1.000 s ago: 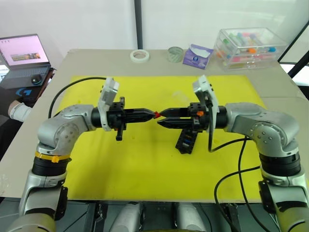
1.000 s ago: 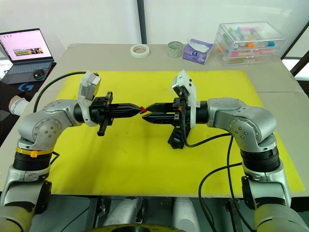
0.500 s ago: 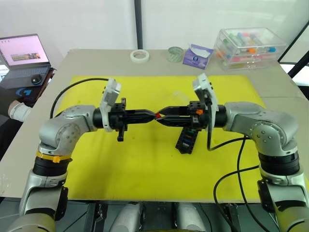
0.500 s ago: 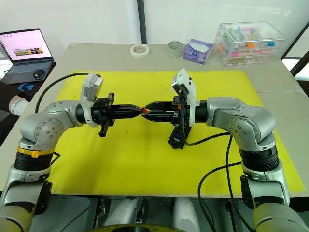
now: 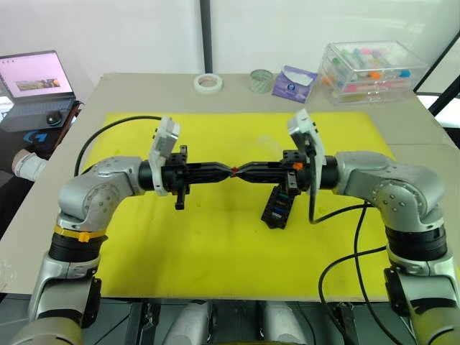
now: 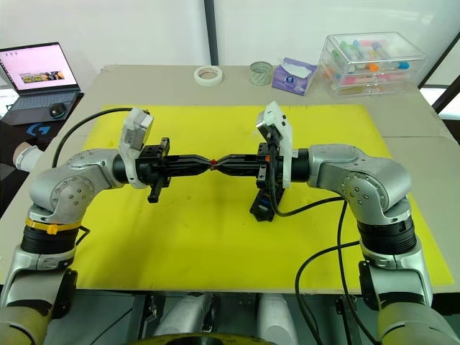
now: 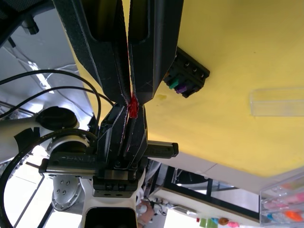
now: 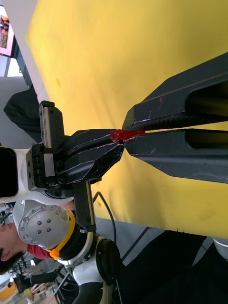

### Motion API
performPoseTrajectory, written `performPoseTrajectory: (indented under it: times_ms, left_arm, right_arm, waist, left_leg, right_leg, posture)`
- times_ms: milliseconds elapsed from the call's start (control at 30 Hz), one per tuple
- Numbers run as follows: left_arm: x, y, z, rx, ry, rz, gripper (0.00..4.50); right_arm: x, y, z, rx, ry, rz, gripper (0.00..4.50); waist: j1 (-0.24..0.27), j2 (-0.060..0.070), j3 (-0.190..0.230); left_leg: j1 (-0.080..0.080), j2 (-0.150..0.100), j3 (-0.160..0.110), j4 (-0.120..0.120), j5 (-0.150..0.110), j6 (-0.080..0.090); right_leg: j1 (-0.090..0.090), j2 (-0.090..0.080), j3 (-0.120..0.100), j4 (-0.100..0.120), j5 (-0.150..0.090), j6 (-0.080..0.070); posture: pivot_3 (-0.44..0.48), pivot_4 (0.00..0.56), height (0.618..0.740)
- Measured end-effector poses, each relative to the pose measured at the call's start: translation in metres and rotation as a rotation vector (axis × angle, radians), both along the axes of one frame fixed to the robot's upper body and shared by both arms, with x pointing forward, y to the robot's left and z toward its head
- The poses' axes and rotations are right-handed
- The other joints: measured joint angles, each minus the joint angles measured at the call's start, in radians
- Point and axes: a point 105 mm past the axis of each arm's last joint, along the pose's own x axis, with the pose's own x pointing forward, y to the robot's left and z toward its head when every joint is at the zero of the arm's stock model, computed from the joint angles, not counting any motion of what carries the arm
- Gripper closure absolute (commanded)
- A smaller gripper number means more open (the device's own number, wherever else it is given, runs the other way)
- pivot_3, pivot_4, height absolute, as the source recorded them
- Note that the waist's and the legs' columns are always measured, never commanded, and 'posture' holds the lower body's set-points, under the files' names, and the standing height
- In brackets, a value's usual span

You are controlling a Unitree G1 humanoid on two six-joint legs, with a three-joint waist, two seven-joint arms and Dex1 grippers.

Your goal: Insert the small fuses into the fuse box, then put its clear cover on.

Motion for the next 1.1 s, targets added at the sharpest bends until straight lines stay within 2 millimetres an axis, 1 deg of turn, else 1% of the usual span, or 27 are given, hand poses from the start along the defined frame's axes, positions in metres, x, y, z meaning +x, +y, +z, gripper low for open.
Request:
performPoseTrajectory:
  times_ms: [100,200,300,333,433,467,567,633,667,800,933,967,1033,1100]
  left_arm:
    - [0.0,0.0,0.0,0.001,0.0,-0.002,4.5]
    - [-0.001,0.002,-0.002,0.012,0.008,-0.007,3.76]
    - [-0.004,0.006,-0.009,0.029,0.028,-0.008,2.72]
    - [-0.005,0.008,-0.011,0.034,0.033,-0.007,2.43]
    - [-0.005,0.012,-0.014,0.07,0.011,-0.004,1.37]
    - [-0.005,0.013,-0.014,0.083,-0.019,-0.001,1.11]
    - [-0.01,0.009,-0.021,0.132,-0.102,-0.022,0.03]
    - [-0.011,0.003,-0.028,0.158,-0.132,-0.046,0.01]
    - [-0.012,-0.004,-0.03,0.154,-0.161,-0.062,0.01]
    - [-0.01,-0.018,-0.04,0.177,-0.235,-0.079,0.01]
    - [-0.004,-0.026,-0.055,0.219,-0.28,-0.089,0.01]
    - [-0.003,-0.031,-0.061,0.219,-0.288,-0.095,0.01]
    - [-0.001,-0.04,-0.064,0.195,-0.301,-0.101,0.01]
    - [0.001,-0.043,-0.065,0.196,-0.316,-0.101,0.01]
  right_arm:
    - [0.0,0.0,0.0,0.0,0.001,0.001,4.43]
    - [0.0,-0.001,0.0,-0.003,0.001,0.003,4.5]
    - [0.001,-0.007,0.0,-0.027,-0.003,-0.014,4.5]
    - [0.001,-0.009,0.0,-0.034,-0.005,-0.022,4.5]
    - [0.003,-0.02,0.0,-0.085,-0.01,-0.058,4.5]
    - [0.003,-0.025,-0.001,-0.118,-0.014,-0.081,4.5]
    - [0.009,-0.045,-0.007,-0.227,-0.027,-0.184,4.5]
    - [0.01,-0.052,-0.009,-0.27,-0.035,-0.22,4.5]
    - [0.01,-0.061,-0.012,-0.339,-0.057,-0.252,4.5]
    - [0.01,-0.08,-0.017,-0.499,-0.115,-0.32,4.5]
    - [0.008,-0.086,-0.021,-0.591,-0.141,-0.336,4.5]
    - [0.009,-0.087,-0.022,-0.608,-0.147,-0.347,4.5]
    - [0.009,-0.088,-0.025,-0.628,-0.145,-0.356,4.5]
    - [0.009,-0.087,-0.026,-0.637,-0.152,-0.353,4.5]
  waist:
    - [0.0,0.0,0.0]
    - [-0.001,0.0,0.0]
    - [0.0,0.0,0.0]
    - [0.0,0.0,0.0]
    - [0.001,0.0,0.0]
    - [0.002,0.0,0.0]
    - [0.003,0.0,0.0]
    - [0.003,0.0,0.0]
    - [0.005,0.001,0.0]
    - [0.006,0.001,0.001]
    - [0.005,0.001,0.001]
    - [0.005,0.001,0.001]
    - [0.005,0.001,0.001]
    - [0.006,0.001,0.001]
  left_leg:
    - [0.0,0.0,0.0,0.0,0.0,0.0]
    - [0.0,0.0,0.0,0.0,0.0,0.0]
    - [0.0,0.0,0.0,0.0,0.0,0.0]
    - [0.0,0.0,0.0,0.0,0.0,0.0]
    - [0.0,0.0,0.0,0.0,0.0,0.0]
    - [0.0,0.0,0.0,0.0,0.0,0.0]
    - [0.0,0.0,0.0,0.0,0.0,0.0]
    - [0.0,0.0,0.0,0.0,0.0,0.0]
    - [0.0,0.0,0.0,0.0,0.0,0.0]
    - [-0.001,0.0,0.001,0.0,0.0,0.001]
    - [-0.001,0.0,0.001,0.0,0.0,0.001]
    - [-0.001,0.0,0.001,0.0,0.0,0.001]
    - [-0.001,0.0,0.001,0.0,0.0,0.001]
    - [-0.001,0.0,0.001,0.0,0.0,0.001]
  right_leg:
    - [0.0,0.0,0.0,0.0,0.0,0.0]
    - [0.0,0.0,0.0,0.0,0.0,0.0]
    - [0.0,0.0,0.0,0.0,0.0,0.0]
    - [0.0,0.0,0.0,0.0,0.0,0.0]
    - [0.0,0.0,0.0,0.0,0.0,0.0]
    - [0.0,0.0,0.0,0.0,0.0,0.0]
    - [0.001,0.0,0.0,-0.001,0.0,0.0]
    - [0.001,0.0,0.0,-0.001,0.0,0.0]
    - [0.001,-0.001,0.0,-0.001,0.0,0.0]
    - [0.001,0.0,0.0,-0.002,0.0,0.0]
    - [0.0,0.0,0.0,-0.002,0.0,0.0]
    - [0.001,0.0,0.0,-0.002,0.0,0.0]
    - [0.0,0.0,-0.001,-0.002,0.0,0.0]
    - [0.0,0.0,0.0,-0.002,0.0,0.0]
  posture:
    - [0.0,0.15,0.74]
    - [0.0,0.15,0.74]
    - [0.0,0.15,0.74]
    - [0.0,0.15,0.74]
    - [0.0,0.15,0.74]
    - [0.0,0.15,0.74]
    - [0.0,0.15,0.74]
    - [0.0,0.15,0.74]
    - [0.0,0.15,0.74]
    - [0.0,0.15,0.74]
    - [0.0,0.15,0.74]
    - [0.0,0.15,0.74]
    - [0.0,0.15,0.74]
    - [0.0,0.15,0.74]
